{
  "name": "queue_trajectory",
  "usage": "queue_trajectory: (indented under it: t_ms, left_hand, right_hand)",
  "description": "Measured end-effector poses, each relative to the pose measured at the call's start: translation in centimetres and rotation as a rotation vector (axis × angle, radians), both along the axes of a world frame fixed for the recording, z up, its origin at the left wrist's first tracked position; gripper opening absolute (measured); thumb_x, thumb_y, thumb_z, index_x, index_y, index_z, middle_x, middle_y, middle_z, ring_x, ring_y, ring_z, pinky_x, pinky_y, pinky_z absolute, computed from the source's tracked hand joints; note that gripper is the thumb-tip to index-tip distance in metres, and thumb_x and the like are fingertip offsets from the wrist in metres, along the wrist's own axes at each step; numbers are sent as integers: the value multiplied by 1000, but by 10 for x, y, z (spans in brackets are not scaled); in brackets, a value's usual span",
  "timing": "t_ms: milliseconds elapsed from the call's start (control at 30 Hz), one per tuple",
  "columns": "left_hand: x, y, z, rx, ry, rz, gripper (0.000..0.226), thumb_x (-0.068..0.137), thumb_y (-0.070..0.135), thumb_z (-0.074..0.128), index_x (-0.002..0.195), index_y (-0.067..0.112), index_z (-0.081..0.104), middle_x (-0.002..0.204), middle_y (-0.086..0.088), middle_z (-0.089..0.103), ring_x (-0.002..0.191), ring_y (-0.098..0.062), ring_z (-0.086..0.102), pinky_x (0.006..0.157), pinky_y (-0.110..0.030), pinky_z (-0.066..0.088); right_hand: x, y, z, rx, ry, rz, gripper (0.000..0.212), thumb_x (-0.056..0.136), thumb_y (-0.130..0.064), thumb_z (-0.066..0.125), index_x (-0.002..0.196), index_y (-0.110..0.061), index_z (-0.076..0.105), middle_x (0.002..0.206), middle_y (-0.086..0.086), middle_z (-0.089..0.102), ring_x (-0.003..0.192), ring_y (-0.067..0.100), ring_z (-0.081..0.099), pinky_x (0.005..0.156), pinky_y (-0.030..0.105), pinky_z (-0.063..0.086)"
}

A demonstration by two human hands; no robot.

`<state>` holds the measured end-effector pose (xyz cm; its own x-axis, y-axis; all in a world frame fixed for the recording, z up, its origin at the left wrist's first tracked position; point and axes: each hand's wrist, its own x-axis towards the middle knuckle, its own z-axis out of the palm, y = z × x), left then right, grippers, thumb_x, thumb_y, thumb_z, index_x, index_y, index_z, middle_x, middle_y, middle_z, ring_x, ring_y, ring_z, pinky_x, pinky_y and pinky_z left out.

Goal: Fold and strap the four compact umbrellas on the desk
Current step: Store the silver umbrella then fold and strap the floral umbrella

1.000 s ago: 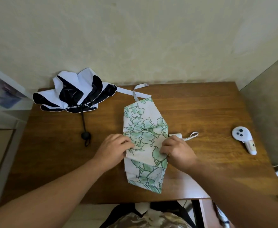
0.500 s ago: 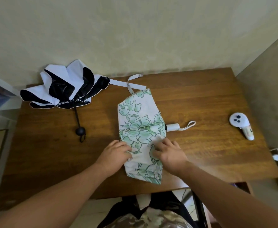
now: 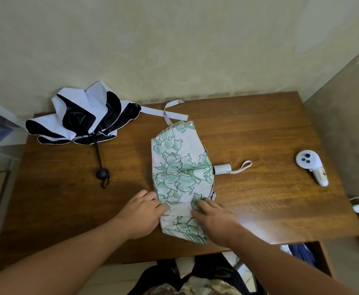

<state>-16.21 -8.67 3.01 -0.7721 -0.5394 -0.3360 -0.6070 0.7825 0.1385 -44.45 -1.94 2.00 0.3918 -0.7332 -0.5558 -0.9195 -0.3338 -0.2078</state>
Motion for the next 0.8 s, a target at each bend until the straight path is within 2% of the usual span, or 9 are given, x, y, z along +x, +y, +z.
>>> queue_trajectory:
  t_ms: [67, 167, 333, 433, 500, 533, 667, 733, 800]
  left_hand:
    - [-26, -2, 2, -44, 62, 61, 41, 84, 22, 60, 125, 27, 62, 120, 4, 63, 113, -22, 57, 97, -39, 45]
    - [-62, -1, 0, -23, 125, 165, 66, 78, 12, 65, 141, 25, 50, 137, -1, 50, 125, -25, 47, 107, -43, 47]
    - [-73, -5, -5, 57, 16, 263, 82, 83, 0, 67, 153, 27, 35, 149, -5, 29, 135, -30, 35, 108, -42, 46]
    - [-65, -8, -10, 190, 4, 309, 59, 101, 18, 58, 152, 36, 34, 140, -5, 37, 124, -28, 45, 94, -41, 51]
    - [-60, -7, -14, 283, 15, 320, 34, 103, 45, 53, 136, 38, 43, 133, 0, 45, 119, -24, 51, 92, -39, 49]
    - [-58, -5, -14, 316, -2, 299, 32, 103, 48, 52, 133, 40, 43, 132, 2, 44, 121, -22, 51, 94, -39, 48]
    - [-47, -2, -18, 341, -64, 213, 66, 101, 14, 57, 147, 52, 28, 139, 2, 35, 131, -22, 40, 100, -39, 47]
    - [-46, -13, -16, 404, -6, 255, 58, 101, 20, 56, 149, 47, 42, 140, 5, 42, 128, -18, 44, 102, -37, 47]
    - [-46, -33, -7, 421, 144, 419, 33, 103, 32, 56, 134, 42, 63, 124, 10, 60, 116, -14, 57, 94, -33, 51]
  right_hand:
    - [5, -3, 2, -1, -2, -2, 67, 99, -26, 57, 159, -30, 29, 164, 5, 20, 154, 29, 15, 124, 49, 25]
    - [5, -8, 7, 4, -3, 11, 64, 97, -26, 58, 156, -30, 35, 160, 6, 24, 151, 30, 20, 122, 49, 28]
    - [-4, -11, 2, 88, -69, -56, 68, 94, -22, 62, 156, -37, 38, 163, 0, 24, 151, 25, 22, 121, 48, 32]
    - [-5, -29, 5, 166, -198, -249, 53, 93, -19, 60, 145, -32, 56, 152, -1, 46, 136, 25, 46, 114, 38, 42]
    - [-3, -47, 12, 154, -254, -369, 44, 95, -17, 55, 136, -31, 63, 139, 0, 60, 120, 23, 59, 102, 36, 51]
    - [-2, -56, 15, 105, -263, -394, 41, 96, -15, 53, 132, -29, 66, 132, 1, 65, 114, 23, 62, 97, 35, 53]
    - [2, -88, 22, -193, -385, -468, 33, 92, -12, 60, 121, -19, 74, 118, 4, 63, 113, 28, 56, 95, 38, 51]
    - [0, -108, 24, -235, -414, -553, 37, 93, -16, 64, 129, -22, 70, 123, 2, 57, 116, 26, 49, 101, 36, 45]
    - [-5, -126, 25, -145, -348, -614, 47, 94, -25, 64, 140, -30, 62, 134, 0, 50, 123, 27, 41, 106, 39, 42]
